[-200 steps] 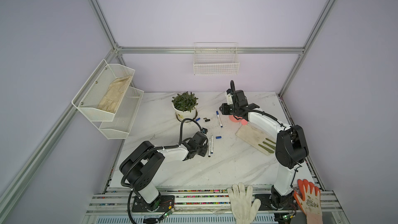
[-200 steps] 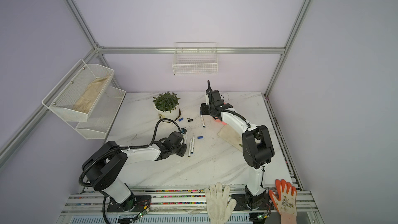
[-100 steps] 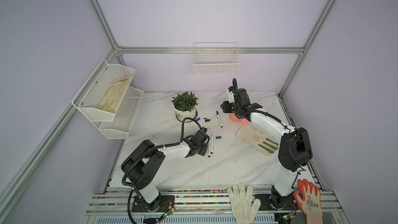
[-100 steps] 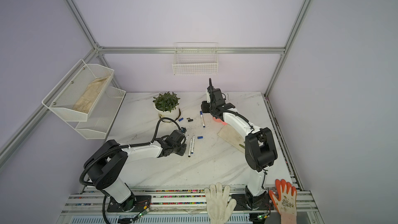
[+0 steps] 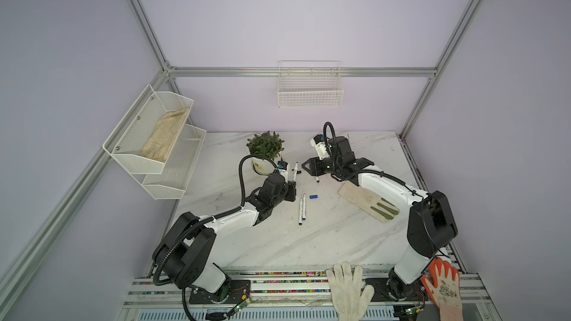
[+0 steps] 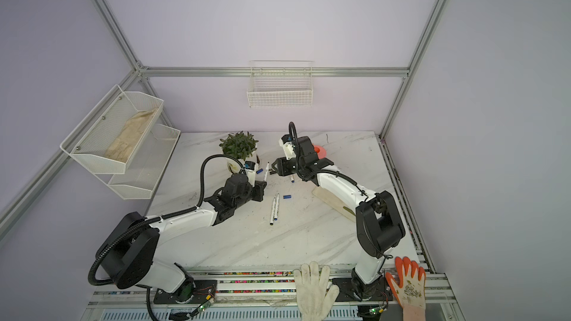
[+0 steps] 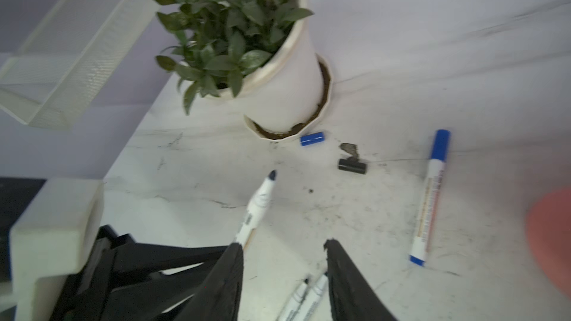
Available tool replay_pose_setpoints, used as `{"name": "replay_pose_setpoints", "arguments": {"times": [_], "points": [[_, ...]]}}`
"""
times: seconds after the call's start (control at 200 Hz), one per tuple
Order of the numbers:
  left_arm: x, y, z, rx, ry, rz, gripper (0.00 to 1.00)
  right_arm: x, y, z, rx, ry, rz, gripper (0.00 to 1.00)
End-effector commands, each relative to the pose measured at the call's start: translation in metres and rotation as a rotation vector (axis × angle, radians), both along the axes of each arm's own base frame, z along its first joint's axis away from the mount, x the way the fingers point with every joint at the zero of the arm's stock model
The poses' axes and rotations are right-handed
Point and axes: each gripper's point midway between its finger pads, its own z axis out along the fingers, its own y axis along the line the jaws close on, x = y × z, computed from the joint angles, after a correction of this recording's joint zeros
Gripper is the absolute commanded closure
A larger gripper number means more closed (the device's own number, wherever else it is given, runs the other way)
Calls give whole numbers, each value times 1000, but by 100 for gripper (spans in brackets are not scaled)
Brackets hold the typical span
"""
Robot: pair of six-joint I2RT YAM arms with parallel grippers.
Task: Insert the pens into the pen caps
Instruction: 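Lift the white marker upright with the left gripper while the right gripper moves near it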
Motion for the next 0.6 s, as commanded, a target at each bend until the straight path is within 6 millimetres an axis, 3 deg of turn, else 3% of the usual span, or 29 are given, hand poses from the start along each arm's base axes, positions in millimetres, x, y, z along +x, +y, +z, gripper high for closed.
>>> {"name": "replay_pose_setpoints", "arguments": {"times": [0.0,0.14,0.31,0.595], "points": [[1,-17,28,-113,-91,-65,100,-9,11,41,122,-81,83,51],[0,-20,43,-161,-155,-84,100,1,13,43,135,-69,47,51],[-1,-17,44,-162,-160,-70,100,24,-3,33,65,-77,-71,52],[-7,-18,47,-178,-174,-90,100,25,9,27,100,-39,-28,58]]}}
